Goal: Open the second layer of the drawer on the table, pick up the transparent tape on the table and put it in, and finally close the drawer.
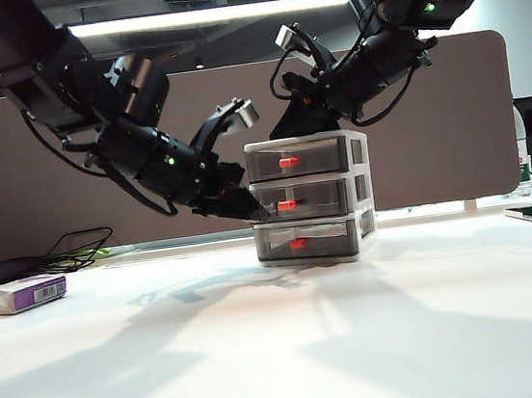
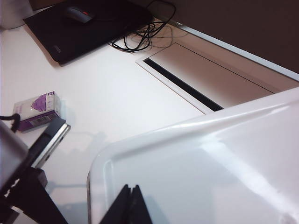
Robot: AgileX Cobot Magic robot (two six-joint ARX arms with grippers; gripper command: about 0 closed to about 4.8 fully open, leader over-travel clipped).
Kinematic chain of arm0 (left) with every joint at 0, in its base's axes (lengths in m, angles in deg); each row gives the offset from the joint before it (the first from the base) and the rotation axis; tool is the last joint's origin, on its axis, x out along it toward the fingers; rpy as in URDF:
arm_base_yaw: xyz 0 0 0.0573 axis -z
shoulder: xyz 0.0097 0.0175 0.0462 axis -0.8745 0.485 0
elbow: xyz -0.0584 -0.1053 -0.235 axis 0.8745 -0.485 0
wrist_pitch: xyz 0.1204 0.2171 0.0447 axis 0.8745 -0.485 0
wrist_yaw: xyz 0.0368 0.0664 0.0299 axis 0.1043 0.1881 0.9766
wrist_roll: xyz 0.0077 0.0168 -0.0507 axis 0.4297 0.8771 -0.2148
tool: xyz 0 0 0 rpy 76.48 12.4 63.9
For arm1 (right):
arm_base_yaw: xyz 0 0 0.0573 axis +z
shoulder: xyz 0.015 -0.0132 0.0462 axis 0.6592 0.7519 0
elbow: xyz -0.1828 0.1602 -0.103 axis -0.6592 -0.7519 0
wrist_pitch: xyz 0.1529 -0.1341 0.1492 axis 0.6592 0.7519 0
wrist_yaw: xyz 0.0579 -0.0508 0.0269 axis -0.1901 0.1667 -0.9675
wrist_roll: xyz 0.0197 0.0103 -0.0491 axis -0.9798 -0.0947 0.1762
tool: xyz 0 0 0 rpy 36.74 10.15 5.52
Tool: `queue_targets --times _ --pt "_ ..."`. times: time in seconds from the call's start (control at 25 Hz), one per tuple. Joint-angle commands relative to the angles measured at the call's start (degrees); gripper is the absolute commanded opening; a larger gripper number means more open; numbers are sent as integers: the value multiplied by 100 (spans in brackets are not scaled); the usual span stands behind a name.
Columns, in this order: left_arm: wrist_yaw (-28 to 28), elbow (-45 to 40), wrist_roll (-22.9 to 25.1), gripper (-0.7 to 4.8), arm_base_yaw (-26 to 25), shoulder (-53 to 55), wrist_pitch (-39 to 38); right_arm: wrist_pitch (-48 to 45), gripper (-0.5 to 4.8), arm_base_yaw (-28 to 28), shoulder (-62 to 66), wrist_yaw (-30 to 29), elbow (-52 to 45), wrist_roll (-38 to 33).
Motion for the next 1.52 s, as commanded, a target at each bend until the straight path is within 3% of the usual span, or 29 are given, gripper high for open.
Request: queue_targets --times 0.04,0.2,0.4,0.6,0.76,1.04,1.24,1.52 --pt "282 24 -138 -6 63 22 199 887 -5 -11 197 114 -170 -133" --pt "470 24 -138 -6 201 42 479 892 -5 4 197 116 -170 -133" --pt "1150 24 -138 -6 378 46 938 911 -5 9 197 116 -170 -133" --pt "1272 24 -138 -6 409 46 1049 918 -5 11 197 116 -170 -133" --pt "1272 24 -31 -6 409 39 693 916 -5 11 197 118 -170 -133" --pt "1298 -101 621 -6 404 -413 -378 868 -5 11 175 116 -170 -133" --pt "1517 -1213 592 -6 407 -1880 -258 911 -5 11 -330 142 -179 -42" --pt "1965 -3421 -356 -6 402 -4647 -280 516 -5 11 -2074 313 -1200 -46"
